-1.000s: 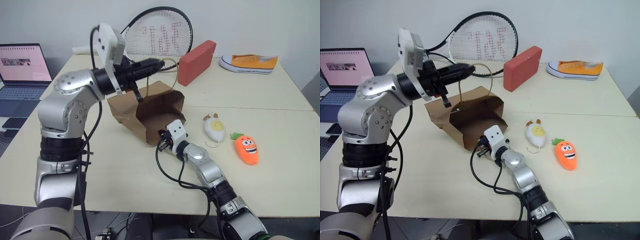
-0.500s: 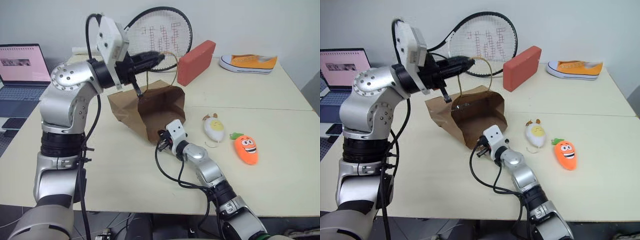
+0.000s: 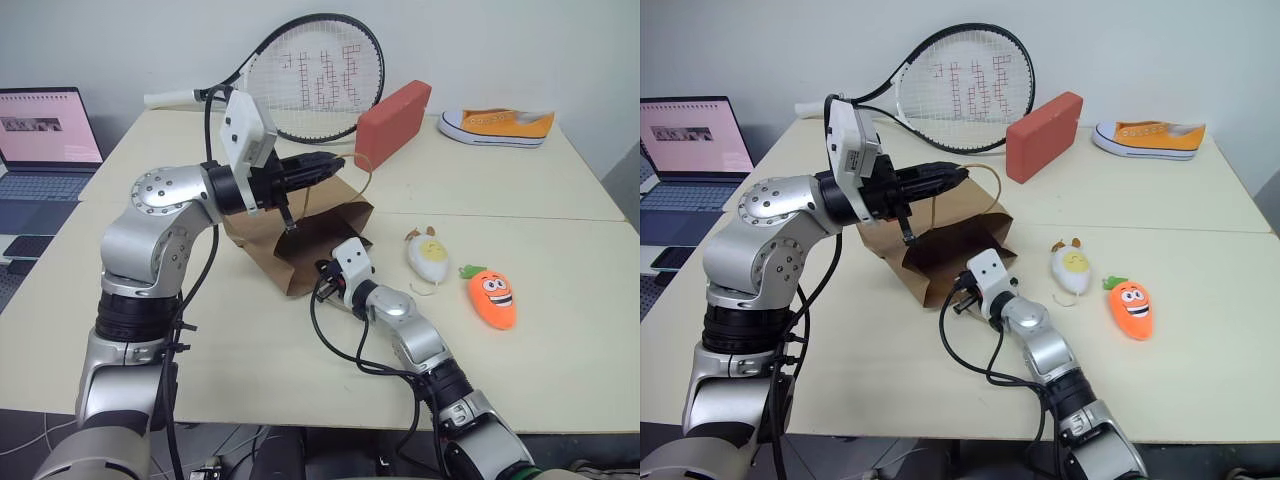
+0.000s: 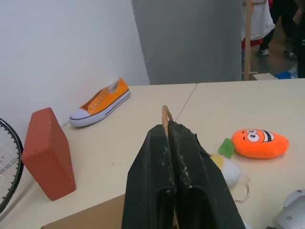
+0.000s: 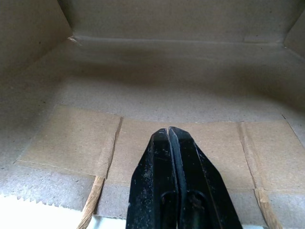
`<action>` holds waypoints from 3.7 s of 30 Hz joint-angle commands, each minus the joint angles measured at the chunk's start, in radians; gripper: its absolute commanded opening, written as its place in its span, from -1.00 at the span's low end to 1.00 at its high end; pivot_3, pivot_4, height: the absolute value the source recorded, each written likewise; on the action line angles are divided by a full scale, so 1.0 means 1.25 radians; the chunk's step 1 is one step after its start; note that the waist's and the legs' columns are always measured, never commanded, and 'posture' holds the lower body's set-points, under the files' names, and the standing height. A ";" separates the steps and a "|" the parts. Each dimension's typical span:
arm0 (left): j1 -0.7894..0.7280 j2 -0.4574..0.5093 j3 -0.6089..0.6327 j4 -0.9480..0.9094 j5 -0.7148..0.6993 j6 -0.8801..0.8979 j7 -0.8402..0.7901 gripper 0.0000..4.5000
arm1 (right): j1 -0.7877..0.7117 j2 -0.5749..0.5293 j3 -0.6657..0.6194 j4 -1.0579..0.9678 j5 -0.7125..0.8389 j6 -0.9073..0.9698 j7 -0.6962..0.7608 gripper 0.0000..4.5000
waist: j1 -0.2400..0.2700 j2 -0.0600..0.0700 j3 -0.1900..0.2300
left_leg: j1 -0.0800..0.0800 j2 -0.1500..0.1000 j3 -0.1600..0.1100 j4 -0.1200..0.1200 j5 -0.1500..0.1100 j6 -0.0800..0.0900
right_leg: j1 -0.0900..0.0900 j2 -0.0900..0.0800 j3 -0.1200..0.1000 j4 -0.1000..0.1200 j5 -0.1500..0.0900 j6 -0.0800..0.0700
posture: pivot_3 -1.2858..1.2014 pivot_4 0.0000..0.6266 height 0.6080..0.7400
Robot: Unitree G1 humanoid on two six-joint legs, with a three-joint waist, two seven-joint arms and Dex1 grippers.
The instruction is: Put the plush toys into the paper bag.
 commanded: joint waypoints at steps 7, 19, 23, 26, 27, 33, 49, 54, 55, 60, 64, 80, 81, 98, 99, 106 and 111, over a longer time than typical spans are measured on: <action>0.003 0.000 0.009 -0.057 -0.026 0.024 -0.003 -1.00 | 0.036 -0.012 -0.025 -0.084 0.017 0.054 -0.002 -0.99 | 0.002 0.000 0.000 | -0.001 0.000 0.000 0.000 0.000 0.000 | -0.001 0.000 0.000 0.000 0.000 0.000 | 0.03 -0.52 1.00; 0.017 -0.011 -0.014 -0.057 -0.016 0.018 -0.003 -1.00 | 0.047 -0.139 -0.025 -0.353 0.085 0.203 0.118 -0.10 | 0.002 0.001 0.000 | -0.004 0.000 0.000 0.000 0.000 0.000 | -0.004 0.000 0.000 0.000 0.000 0.000 | 0.03 -0.52 1.00; 0.019 -0.017 -0.021 -0.056 -0.016 0.016 -0.006 -1.00 | 0.044 -0.227 -0.059 -0.467 0.134 0.276 0.172 0.53 | 0.005 0.001 0.000 | -0.005 0.000 0.000 0.000 0.000 0.000 | -0.004 0.000 0.000 0.000 0.000 0.000 | 0.03 -0.52 1.00; 0.021 -0.020 -0.024 -0.054 -0.018 0.014 -0.007 -1.00 | 0.050 -0.304 -0.108 -0.550 0.183 0.327 0.215 0.99 | 0.007 0.001 0.001 | -0.005 0.000 0.000 0.000 0.000 0.000 | -0.004 0.000 0.000 0.000 0.000 0.000 | 0.03 -0.52 1.00; 0.022 -0.022 -0.024 -0.054 -0.019 0.014 -0.007 -1.00 | 0.053 -0.333 -0.132 -0.574 0.201 0.342 0.228 0.99 | 0.007 0.001 0.001 | -0.005 0.000 0.000 0.000 0.000 0.000 | -0.004 0.000 0.000 0.000 0.000 0.000 | 0.03 -0.52 1.00; 0.044 -0.018 -0.027 -0.064 -0.025 0.018 -0.018 -1.00 | 0.103 -0.476 -0.278 -0.637 0.268 0.400 0.253 0.99 | 0.008 0.001 0.001 | -0.006 0.000 0.000 0.000 0.000 0.000 | -0.004 0.000 -0.001 -0.001 0.000 -0.001 | 0.03 -0.52 1.00; 0.071 -0.012 -0.024 -0.077 -0.028 0.027 -0.032 -1.00 | 0.214 -0.451 -0.202 -0.482 0.129 0.303 0.086 0.99 | 0.007 0.001 0.001 | -0.006 0.000 0.001 0.001 0.000 0.000 | -0.004 0.000 0.000 -0.001 -0.002 -0.003 | 0.03 -0.52 1.00; 0.083 -0.009 -0.026 -0.089 -0.029 0.033 -0.033 -1.00 | 0.181 -0.426 -0.190 -0.414 0.078 0.253 0.038 0.69 | 0.006 0.001 0.001 | -0.005 0.000 0.001 0.001 0.000 0.000 | -0.004 0.000 0.000 -0.001 -0.002 -0.003 | 0.03 -0.52 1.00; 0.082 -0.008 -0.024 -0.090 -0.030 0.035 -0.033 -1.00 | 0.175 -0.424 -0.190 -0.406 0.069 0.242 0.031 0.56 | 0.007 0.001 0.001 | -0.005 0.000 0.000 0.001 0.000 0.000 | -0.004 0.000 0.000 -0.001 -0.002 -0.003 | 0.03 -0.52 1.00; 0.080 -0.002 -0.011 -0.088 -0.038 0.042 -0.032 -1.00 | 0.158 -0.421 -0.200 -0.392 0.054 0.211 0.024 -0.26 | 0.007 0.001 0.001 | -0.005 0.000 0.000 0.000 0.000 0.000 | -0.004 0.000 0.000 -0.001 -0.002 -0.003 | 0.03 -0.52 1.00; 0.080 0.003 -0.006 -0.081 -0.041 0.045 -0.033 -1.00 | 0.144 -0.443 -0.240 -0.428 0.101 0.211 0.074 -0.89 | 0.007 0.001 0.001 | -0.005 0.000 0.000 0.000 0.000 0.000 | -0.004 0.000 0.000 -0.001 -0.002 -0.003 | 0.03 -0.52 1.00; 0.064 -0.011 -0.013 -0.080 -0.057 0.052 -0.027 -1.00 | 0.067 -0.489 -0.124 -0.591 0.258 0.420 0.219 -0.99 | 0.007 0.001 0.001 | -0.005 0.000 0.000 0.001 0.000 0.000 | -0.004 0.000 0.000 -0.001 -0.002 -0.003 | 0.03 -0.52 1.00; 0.065 -0.013 -0.013 -0.083 -0.059 0.054 -0.027 -1.00 | 0.063 -0.469 -0.109 -0.578 0.250 0.415 0.207 -0.99 | 0.007 0.001 0.001 | -0.005 0.000 0.000 0.001 0.000 0.000 | -0.004 0.000 -0.001 -0.001 -0.002 -0.003 | 0.03 -0.52 1.00; 0.065 -0.015 -0.031 -0.099 -0.084 0.078 -0.057 -1.00 | -0.049 -0.200 -0.064 -0.341 0.187 0.347 0.064 -0.99 | 0.006 0.001 0.001 | -0.006 0.000 0.000 0.000 0.000 0.000 | -0.005 0.000 -0.001 0.000 -0.001 -0.002 | 0.03 -0.52 1.00; 0.065 -0.015 -0.030 -0.099 -0.085 0.080 -0.058 -1.00 | -0.052 -0.188 -0.067 -0.332 0.189 0.347 0.060 -0.99 | 0.006 0.001 0.001 | -0.006 0.000 0.000 0.000 0.000 0.000 | -0.005 0.000 0.000 0.000 -0.001 -0.002 | 0.03 -0.52 1.00; 0.065 -0.014 -0.031 -0.100 -0.090 0.087 -0.064 -1.00 | -0.093 -0.079 -0.117 -0.233 0.197 0.317 -0.009 -0.99 | 0.006 0.001 0.001 | -0.006 0.000 0.000 0.000 0.000 0.000 | -0.005 0.000 0.000 0.000 -0.001 -0.002 | 0.03 -0.52 1.00; 0.069 -0.011 -0.035 -0.107 -0.093 0.094 -0.069 -1.00 | -0.120 -0.045 -0.135 -0.184 0.197 0.300 -0.025 -0.99 | 0.006 0.002 0.001 | -0.006 0.000 0.000 0.000 0.000 0.000 | -0.005 0.000 0.000 0.000 -0.001 -0.002 | 0.03 -0.52 1.00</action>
